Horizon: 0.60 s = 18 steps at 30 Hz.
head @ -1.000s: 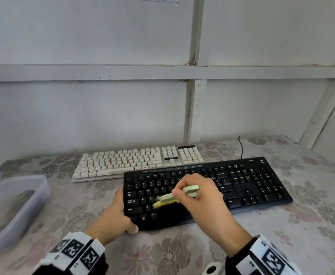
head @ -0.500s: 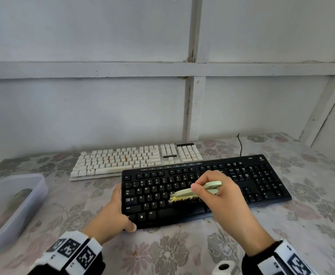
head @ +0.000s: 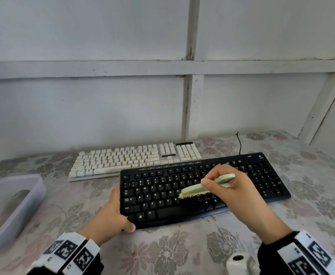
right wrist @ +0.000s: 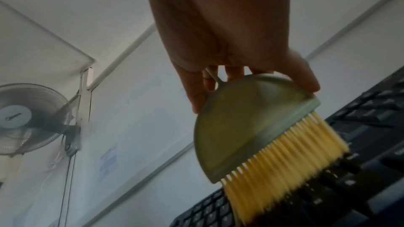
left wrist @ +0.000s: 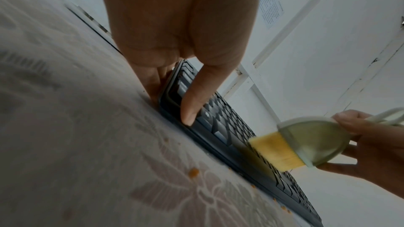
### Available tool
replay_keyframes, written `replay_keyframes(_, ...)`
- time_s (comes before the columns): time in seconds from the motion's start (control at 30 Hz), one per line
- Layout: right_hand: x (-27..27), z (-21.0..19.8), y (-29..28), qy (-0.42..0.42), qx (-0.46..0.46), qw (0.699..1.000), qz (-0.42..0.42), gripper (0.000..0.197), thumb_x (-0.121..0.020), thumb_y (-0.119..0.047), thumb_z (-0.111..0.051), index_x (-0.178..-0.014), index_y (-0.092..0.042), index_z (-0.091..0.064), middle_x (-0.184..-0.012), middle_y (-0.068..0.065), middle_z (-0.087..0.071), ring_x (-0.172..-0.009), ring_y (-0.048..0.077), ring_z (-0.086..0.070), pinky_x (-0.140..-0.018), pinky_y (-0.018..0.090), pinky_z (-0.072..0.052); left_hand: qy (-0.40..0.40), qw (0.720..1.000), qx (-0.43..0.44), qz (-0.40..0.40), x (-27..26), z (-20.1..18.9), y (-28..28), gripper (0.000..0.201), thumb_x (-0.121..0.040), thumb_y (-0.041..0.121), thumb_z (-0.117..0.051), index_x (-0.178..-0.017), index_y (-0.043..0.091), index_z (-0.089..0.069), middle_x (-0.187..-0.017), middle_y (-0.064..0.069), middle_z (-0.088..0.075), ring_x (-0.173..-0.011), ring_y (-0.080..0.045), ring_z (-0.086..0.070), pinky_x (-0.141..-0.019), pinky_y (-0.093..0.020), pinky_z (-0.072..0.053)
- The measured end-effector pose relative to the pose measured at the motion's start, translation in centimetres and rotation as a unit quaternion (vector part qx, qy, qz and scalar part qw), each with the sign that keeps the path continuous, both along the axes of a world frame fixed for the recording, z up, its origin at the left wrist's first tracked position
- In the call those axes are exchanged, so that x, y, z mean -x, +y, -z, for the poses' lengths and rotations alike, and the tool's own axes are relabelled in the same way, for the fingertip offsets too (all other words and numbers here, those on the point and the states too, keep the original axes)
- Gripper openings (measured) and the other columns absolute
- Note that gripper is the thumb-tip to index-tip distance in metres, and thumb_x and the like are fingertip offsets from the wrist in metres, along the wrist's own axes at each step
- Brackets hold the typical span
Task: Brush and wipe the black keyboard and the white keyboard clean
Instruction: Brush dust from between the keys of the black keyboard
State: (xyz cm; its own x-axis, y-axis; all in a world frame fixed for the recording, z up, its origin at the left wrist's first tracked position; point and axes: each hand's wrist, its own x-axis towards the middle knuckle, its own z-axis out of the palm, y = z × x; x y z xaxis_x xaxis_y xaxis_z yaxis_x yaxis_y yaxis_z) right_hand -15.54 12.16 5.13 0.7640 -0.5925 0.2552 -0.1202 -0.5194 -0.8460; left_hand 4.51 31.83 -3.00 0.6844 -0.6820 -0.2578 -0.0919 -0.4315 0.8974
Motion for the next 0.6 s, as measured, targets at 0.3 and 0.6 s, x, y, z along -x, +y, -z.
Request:
replay_keyframes(0.3,1.6,-1.2,-2.9,-0.022,-0.021,0.998,0.055,0.017,-0.084,-0.020,-0.067,-0.067,-0.019,-0.063,-0.072,-0.009,-0.058,-0.062,0.004,-0.050,-0.058,0.015,-0.038,-0.003,1.000,-0.022,-0.004,-0.3,0.6,0.1,0.120,-0.056,-0.009,-0.067,-0.143,0.045,-0.005,-0.109,-0.003,-0.064,-0.097,-0.029,-0.064,-0.092,-0.051,-0.049)
replay_keyframes(0.6,2.9,-0.3,-6.2,0.015,0.000,0.995,0.099,0.017,-0.085,-0.022,-0.066,-0.070,-0.017,-0.060,-0.082,-0.003,-0.054,-0.067,0.008,-0.048,-0.062,0.020,-0.034,0.011,1.000,-0.022,-0.013,-0.4,0.6,0.0,0.123,-0.049,-0.006,-0.068,-0.144,0.043,-0.008,-0.107,-0.007,-0.065,-0.093,-0.029,-0.065,-0.090,-0.051,-0.050)
